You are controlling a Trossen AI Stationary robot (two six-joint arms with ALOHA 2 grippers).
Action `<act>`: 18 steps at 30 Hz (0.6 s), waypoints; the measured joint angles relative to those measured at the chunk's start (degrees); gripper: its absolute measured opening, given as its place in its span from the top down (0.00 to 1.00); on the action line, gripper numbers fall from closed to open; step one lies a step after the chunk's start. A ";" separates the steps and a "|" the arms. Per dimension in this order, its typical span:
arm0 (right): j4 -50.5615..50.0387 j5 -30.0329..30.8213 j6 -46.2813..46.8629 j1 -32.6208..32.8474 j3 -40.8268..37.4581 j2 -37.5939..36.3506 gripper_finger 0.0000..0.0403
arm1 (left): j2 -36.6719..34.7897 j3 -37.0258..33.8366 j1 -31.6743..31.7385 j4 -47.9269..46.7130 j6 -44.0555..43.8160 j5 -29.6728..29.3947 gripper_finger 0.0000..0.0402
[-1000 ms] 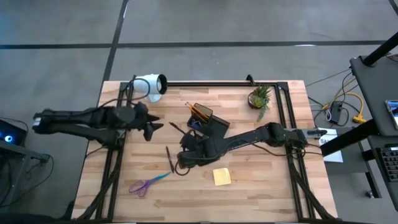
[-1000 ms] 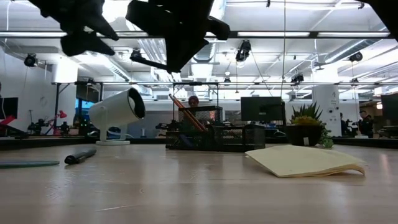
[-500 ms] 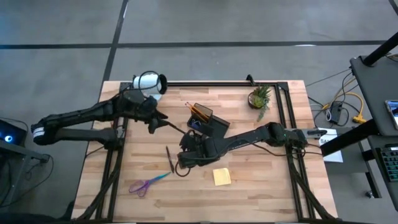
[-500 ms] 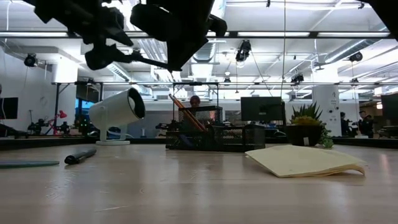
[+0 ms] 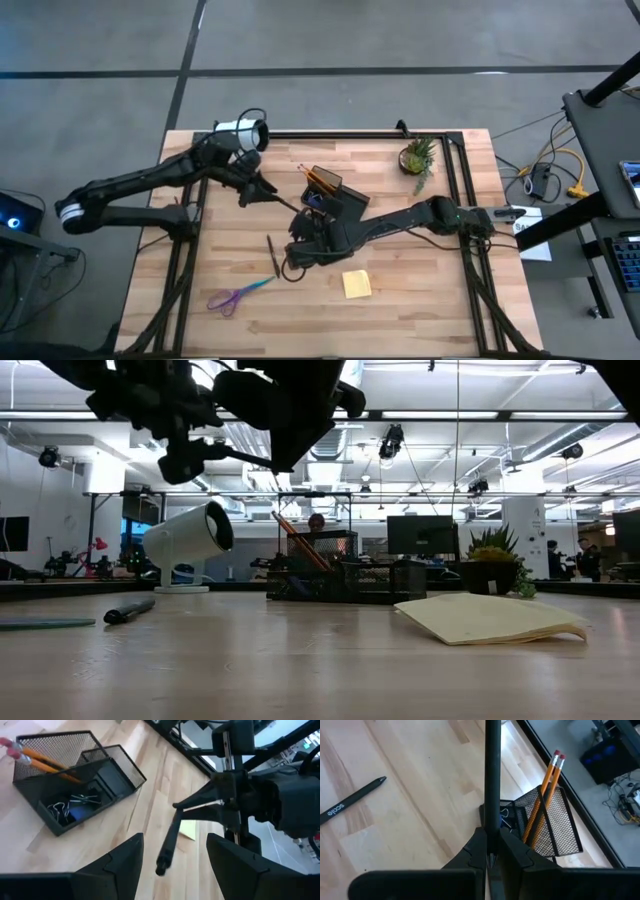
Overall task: Pick and place office supplies into organizer
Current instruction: Put the bottom black pen into the black desk organizer
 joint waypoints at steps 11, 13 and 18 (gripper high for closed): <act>0.11 -0.03 0.02 -0.83 0.00 0.02 0.96 | 2.33 -0.16 0.01 -0.05 2.75 3.94 0.50; 0.14 -0.02 0.02 -0.93 0.00 0.02 0.96 | 2.50 -0.21 0.01 -0.05 3.56 3.97 0.51; 0.29 -0.01 0.09 -0.92 0.00 0.02 0.96 | 2.67 -0.28 0.03 1.43 4.16 3.92 0.63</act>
